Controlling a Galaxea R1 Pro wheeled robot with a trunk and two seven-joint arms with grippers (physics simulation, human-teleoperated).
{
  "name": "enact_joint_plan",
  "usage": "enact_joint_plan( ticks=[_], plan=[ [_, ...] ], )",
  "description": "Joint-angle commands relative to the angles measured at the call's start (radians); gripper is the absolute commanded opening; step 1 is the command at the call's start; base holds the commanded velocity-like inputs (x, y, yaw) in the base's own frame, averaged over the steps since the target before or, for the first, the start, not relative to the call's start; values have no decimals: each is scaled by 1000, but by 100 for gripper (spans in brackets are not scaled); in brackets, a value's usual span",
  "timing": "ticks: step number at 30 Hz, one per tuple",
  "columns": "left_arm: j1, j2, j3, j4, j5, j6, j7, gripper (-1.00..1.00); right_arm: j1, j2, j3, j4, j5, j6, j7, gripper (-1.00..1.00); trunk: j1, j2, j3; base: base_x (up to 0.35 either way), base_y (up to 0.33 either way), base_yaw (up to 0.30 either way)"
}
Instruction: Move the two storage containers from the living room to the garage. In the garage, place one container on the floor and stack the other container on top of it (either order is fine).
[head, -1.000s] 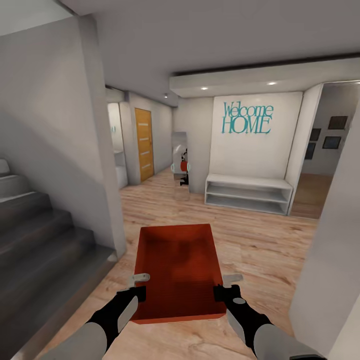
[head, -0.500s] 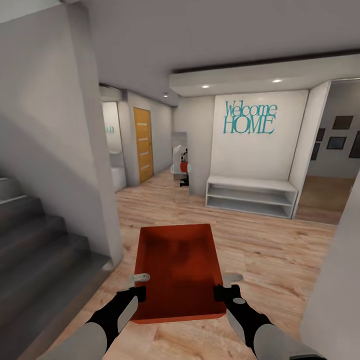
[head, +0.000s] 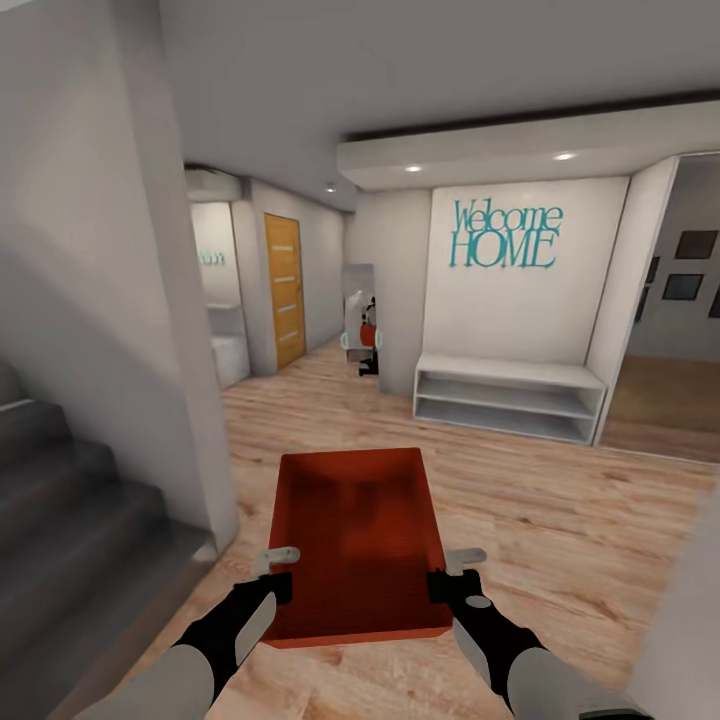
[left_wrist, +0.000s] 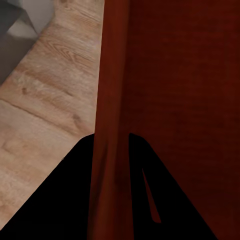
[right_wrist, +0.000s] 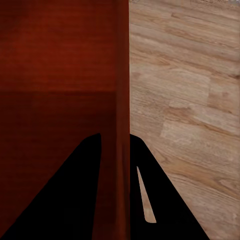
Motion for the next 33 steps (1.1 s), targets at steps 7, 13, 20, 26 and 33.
enact_joint_plan(
  ticks=[7,13,20,26,33],
  plan=[
    [-1,57,65,-5,-28,-5,20,-100,0,-2,-18,3,5,-3,-8,-100,1,-1,-2,322,0,0],
    [-1,57,65,-5,-28,-5,20,-100,0,-2,-18,3,5,-1,-8,-100,1,-1,-2,322,0,0],
    [-1,57,65,-5,-28,-5,20,-100,0,-3,-18,3,4,-1,-8,-100,1,-1,-2,322,0,0],
    [-1,57,65,-5,-28,-5,20,-100,0,-3,-18,3,5,-1,-8,-100,1,-1,-2,322,0,0],
    [-1,57,65,-5,-28,-5,20,-100,0,-3,-18,3,5,-1,-8,-100,1,-1,-2,322,0,0]
  ],
)
